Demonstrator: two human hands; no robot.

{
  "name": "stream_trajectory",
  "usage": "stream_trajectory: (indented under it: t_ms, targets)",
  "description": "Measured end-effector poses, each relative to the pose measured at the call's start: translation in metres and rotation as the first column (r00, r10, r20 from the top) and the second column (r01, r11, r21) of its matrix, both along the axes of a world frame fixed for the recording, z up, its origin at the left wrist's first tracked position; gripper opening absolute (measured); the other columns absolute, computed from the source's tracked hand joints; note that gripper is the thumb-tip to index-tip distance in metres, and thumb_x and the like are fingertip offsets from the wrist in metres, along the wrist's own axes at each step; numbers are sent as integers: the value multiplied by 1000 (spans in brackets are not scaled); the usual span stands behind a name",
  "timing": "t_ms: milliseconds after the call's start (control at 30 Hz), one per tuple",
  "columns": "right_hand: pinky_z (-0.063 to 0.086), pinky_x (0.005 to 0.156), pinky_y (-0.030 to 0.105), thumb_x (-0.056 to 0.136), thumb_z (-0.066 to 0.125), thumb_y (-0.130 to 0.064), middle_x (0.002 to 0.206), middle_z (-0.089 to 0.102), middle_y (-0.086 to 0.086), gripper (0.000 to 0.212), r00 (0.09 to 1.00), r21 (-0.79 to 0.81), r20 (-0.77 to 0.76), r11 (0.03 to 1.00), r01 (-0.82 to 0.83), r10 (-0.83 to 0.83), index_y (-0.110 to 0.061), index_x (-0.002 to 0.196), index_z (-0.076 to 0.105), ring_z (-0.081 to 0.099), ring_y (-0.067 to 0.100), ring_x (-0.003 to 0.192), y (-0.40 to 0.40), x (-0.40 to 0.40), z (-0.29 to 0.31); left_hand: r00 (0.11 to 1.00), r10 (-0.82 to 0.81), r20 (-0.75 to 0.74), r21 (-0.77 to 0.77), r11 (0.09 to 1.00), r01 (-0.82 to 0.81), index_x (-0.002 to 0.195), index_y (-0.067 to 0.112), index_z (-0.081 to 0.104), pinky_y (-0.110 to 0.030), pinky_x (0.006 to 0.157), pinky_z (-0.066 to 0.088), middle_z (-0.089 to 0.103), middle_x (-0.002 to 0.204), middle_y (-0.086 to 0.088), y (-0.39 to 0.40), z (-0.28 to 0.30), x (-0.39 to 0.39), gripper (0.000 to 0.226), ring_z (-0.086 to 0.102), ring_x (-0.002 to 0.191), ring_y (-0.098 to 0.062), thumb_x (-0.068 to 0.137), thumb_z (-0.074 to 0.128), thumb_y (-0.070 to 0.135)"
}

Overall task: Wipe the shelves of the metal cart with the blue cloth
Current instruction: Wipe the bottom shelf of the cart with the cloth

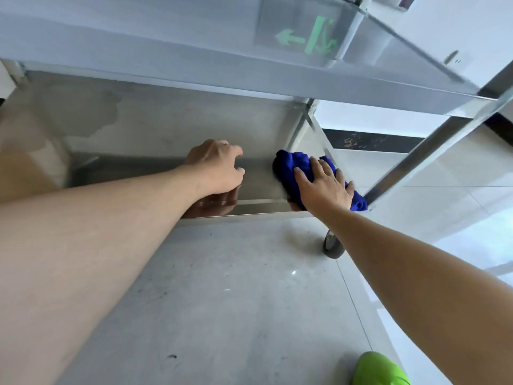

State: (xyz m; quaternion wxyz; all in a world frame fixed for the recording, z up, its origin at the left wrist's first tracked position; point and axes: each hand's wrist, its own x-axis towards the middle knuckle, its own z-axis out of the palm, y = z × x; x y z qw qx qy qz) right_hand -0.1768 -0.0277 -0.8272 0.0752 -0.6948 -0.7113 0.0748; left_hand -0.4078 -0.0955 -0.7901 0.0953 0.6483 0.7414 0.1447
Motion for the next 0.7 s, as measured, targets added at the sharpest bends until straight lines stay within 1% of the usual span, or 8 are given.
stream_trajectory:
  t_ms: [67,133,200,267,367,433,533,700]
  targets:
    - [4,118,61,90,20,-68,162,30,-11,69,988,41,-34,988,149,-148,-38,151,33,16,27,149,-13,9,-5,1000,-28,3,-3,1000,28,124,26,59,-41,91,47,60,117,-4,3,-1,6,39,53,112,-29,88,56,41]
    - [1,117,64,91,21,-66,162,30,-10,68,961,46,-97,963,265,-260,-36,151,34,12,29,149,-23,6,-8,999,-37,5,-1,999,37,126,27,58,-41,92,46,59,119,-3,4,-2,6,40,52,114,-28,88,56,41]
    - [0,116,67,92,22,-65,161,30,-7,68,944,38,-125,949,313,-306,-34,151,34,6,32,150,-31,-4,-10,1000,-26,4,0,1000,26,127,27,58,-41,92,46,59,119,-3,3,-1,0,41,52,114,-28,89,55,41]
    - [-3,116,68,93,22,-64,162,30,-5,69,947,40,-112,951,307,-301,-32,152,33,4,34,150,-37,-19,-11,1000,-7,4,3,1000,7,128,26,57,-41,93,47,60,119,-3,1,0,-9,42,52,113,-28,89,55,40]
    - [-8,115,67,93,21,-64,163,29,-3,69,972,73,-73,971,230,-224,-31,153,33,6,35,151,-52,-48,-15,999,38,12,11,999,-38,129,25,57,-41,95,46,59,122,-5,-8,2,-29,43,52,115,-30,89,55,40]
    - [-9,115,66,93,21,-64,164,27,-2,70,986,85,-59,984,158,-154,-31,155,30,8,36,151,-65,-75,-16,998,68,1,16,998,-68,129,25,57,-41,95,45,58,125,-6,-17,3,-44,43,51,116,-31,89,55,40]
    - [-7,117,64,93,20,-64,165,26,0,72,999,94,-54,996,8,-3,-30,157,27,9,37,151,-90,-122,-17,991,130,-31,34,991,-129,131,24,56,-41,95,46,57,129,-7,-35,5,-72,43,52,117,-30,91,54,40]
    - [0,116,63,92,16,-63,160,37,5,74,969,166,-28,957,-237,245,-25,152,36,20,40,146,-143,-194,-18,967,250,-53,70,967,-246,129,23,58,-41,97,46,59,130,-7,-74,10,-124,41,53,119,-29,90,55,38]
